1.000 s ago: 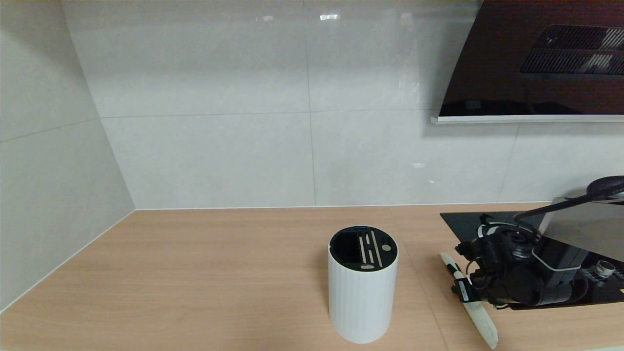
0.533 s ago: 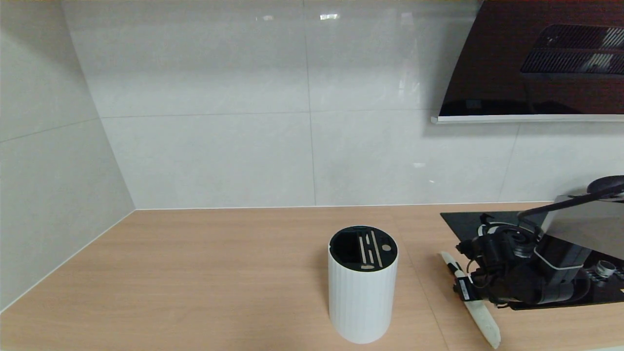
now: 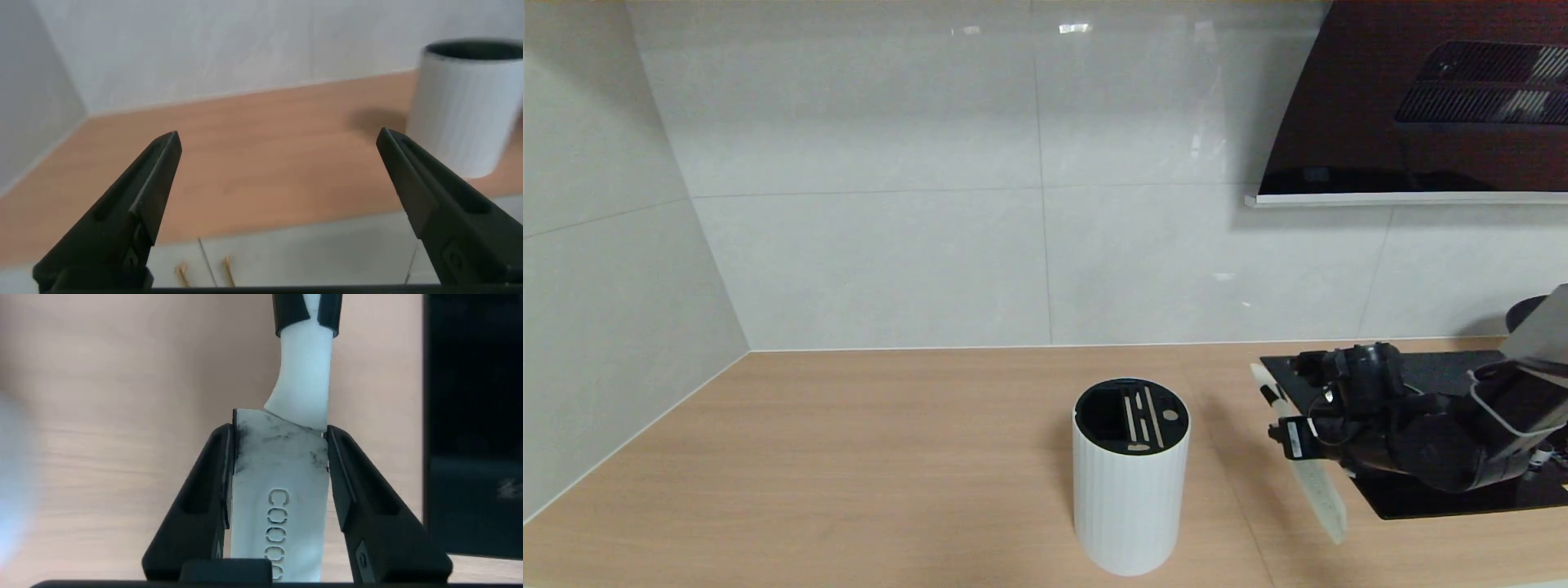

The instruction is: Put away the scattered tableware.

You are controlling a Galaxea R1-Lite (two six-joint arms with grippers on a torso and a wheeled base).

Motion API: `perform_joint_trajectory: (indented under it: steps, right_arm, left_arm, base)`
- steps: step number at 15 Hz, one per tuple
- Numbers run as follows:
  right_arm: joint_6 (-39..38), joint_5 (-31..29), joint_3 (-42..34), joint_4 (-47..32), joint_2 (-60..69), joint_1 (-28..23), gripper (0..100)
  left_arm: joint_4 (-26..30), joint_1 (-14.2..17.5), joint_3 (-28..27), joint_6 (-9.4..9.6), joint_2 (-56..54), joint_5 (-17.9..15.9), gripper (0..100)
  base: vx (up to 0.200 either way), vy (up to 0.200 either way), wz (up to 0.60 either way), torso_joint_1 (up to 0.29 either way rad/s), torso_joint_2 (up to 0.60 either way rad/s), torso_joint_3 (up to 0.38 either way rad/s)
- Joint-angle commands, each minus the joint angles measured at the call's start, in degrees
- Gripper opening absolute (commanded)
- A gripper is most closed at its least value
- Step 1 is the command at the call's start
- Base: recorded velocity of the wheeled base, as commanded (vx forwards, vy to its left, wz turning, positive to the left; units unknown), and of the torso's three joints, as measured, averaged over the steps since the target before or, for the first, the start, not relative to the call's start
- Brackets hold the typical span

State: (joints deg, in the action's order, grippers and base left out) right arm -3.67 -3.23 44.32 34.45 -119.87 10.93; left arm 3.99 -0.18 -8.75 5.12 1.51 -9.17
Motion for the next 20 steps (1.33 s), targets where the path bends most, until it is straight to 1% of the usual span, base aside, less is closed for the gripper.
perform_joint_trajectory:
  steps: [1,2,3,4,5,6,7,8,9,10,11,12,13,14,15,16,17,18,20]
  right_arm:
    - [-0.37,-0.02,3.4,-4.13,11.33,3.92,0]
    - [-0.37,-0.02,7.0,-7.73,13.79,5.15,0]
    - [-0.46,0.07,10.61,-11.42,15.9,6.38,0]
    - [-0.46,0.07,13.59,-14.32,17.3,7.87,0]
    - [-0.55,0.07,15.35,-15.64,18.27,9.63,0]
    - [-0.55,-0.11,16.23,-15.73,18.88,11.57,0]
    - [-0.55,-0.2,16.5,-15.73,19.15,12.36,0]
    - [-1.43,-1.16,16.67,-15.64,20.2,15.78,0]
    - [-4.07,-1.87,16.41,-15.64,21.26,18.42,0]
    - [-5.91,-3.27,15.97,-15.82,22.49,21.06,0]
    - [-6.61,-4.24,15.09,-15.82,23.45,23.43,0]
    - [-6.7,-4.77,14.91,-15.82,23.81,25.1,0]
    - [-6.88,-6.09,14.65,-15.82,24.07,27.65,0]
    - [-7.23,-6.79,14.47,-15.82,24.16,28.62,0]
    - [-8.2,-8.63,14.39,-15.82,24.16,30.02,0]
    - [-9.78,-9.69,14.3,-15.82,24.33,32.57,0]
    - [-10.66,-9.69,14.21,-15.82,24.51,34.24,0]
    - [-11.18,-9.95,13.95,-15.82,24.77,35.3,0]
    - [-11.36,-10.22,13.07,-15.73,25.39,37.4,0]
  left_arm:
    - [3.04,-0.17,-14.01,-0.11,15.1,-9.2,100]
    - [3.04,-0.17,-19.81,-0.11,23.63,-13.77,100]
    - [2.96,-0.17,-25.26,-0.2,31.62,-17.11,100]
    - [2.87,-0.34,-30.45,-0.55,38.83,-19.05,100]
    - [2.52,-1.93,-35.28,-2.04,45.6,-19.4,100]
    - [0.85,-5.62,-39.32,-4.94,52.1,-19.31,100]
    - [-0.21,-7.11,-40.38,-6.26,54.47,-19.31,100]
    - [-6.97,-13.97,-41.52,-12.33,61.68,-18.69,100]
    - [-11.72,-19.33,-40.82,-16.19,65.99,-16.85,100]
    - [-16.12,-22.76,-39.24,-19.8,69.15,-14.12,100]
    - [-21.92,-25.13,-36.86,-24.19,71.96,-12.98,100]
    - [-26.66,-26.89,-34.67,-29.03,73.63,-12.98,100]
    - [-32.55,-29.08,-34.05,-35.53,76.8,-12.81,100]
    - [-34.66,-29.88,-34.05,-37.73,77.85,-12.63,100]
    - [-38.26,-30.4,-33.87,-41.77,79.0,-12.72,100]
    - [-39.93,-30.49,-33.87,-47.13,80.14,-13.16,100]
    - [-40.2,-30.49,-34.31,-48.54,81.55,-13.16,100]
    - [-40.81,-30.75,-34.14,-48.89,82.95,-13.16,100]
    - [-42.75,-31.9,-33.96,-48.98,85.41,-12.63,100]
  base:
    - [0.0,0.0,0.0,0.0,0.0,0.0]
    - [0.0,0.0,0.0,0.0,0.0,0.0]
    - [0.0,0.0,0.0,0.0,0.0,0.0]
    - [0.0,0.0,0.0,0.0,0.0,0.0]
    - [0.0,0.0,0.0,0.0,0.0,0.0]
    - [0.0,0.0,0.0,0.0,0.0,0.0]
    - [0.0,0.0,0.0,0.0,0.0,0.0]
    - [0.0,0.0,0.0,0.0,0.0,0.0]
    - [0.0,0.0,0.0,0.0,0.0,0.0]
    - [0.0,0.0,0.0,0.0,0.0,0.0]
    - [0.0,0.0,0.0,0.0,0.0,0.0]
    - [0.0,0.0,0.0,0.0,0.0,0.0]
    - [0.0,0.0,0.0,0.0,0.0,0.0]
    - [0.0,0.0,0.0,0.0,0.0,0.0]
    - [0.0,0.0,0.0,0.0,0.0,0.0]
    - [0.0,0.0,0.0,0.0,0.0,0.0]
    - [0.0,0.0,0.0,0.0,0.0,0.0]
    - [0.0,0.0,0.0,0.0,0.0,0.0]
    - [0.0,0.0,0.0,0.0,0.0,0.0]
